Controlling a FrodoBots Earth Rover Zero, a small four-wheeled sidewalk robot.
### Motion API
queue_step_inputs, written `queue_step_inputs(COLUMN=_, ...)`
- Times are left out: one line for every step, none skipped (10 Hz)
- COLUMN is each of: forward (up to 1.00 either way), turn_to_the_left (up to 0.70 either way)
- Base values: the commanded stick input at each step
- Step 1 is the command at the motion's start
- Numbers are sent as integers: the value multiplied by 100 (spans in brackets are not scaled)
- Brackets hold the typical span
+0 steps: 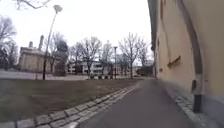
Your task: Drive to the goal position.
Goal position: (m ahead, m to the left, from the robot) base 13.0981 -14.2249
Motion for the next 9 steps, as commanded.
queue_step_inputs(forward=100, turn_to_the_left=-40)
queue_step_inputs(forward=100, turn_to_the_left=-40)
queue_step_inputs(forward=100, turn_to_the_left=-40)
queue_step_inputs(forward=100, turn_to_the_left=-40)
queue_step_inputs(forward=100, turn_to_the_left=-40)
queue_step_inputs(forward=100, turn_to_the_left=-40)
queue_step_inputs(forward=100, turn_to_the_left=-40)
queue_step_inputs(forward=100, turn_to_the_left=-40)
queue_step_inputs(forward=100, turn_to_the_left=-8)
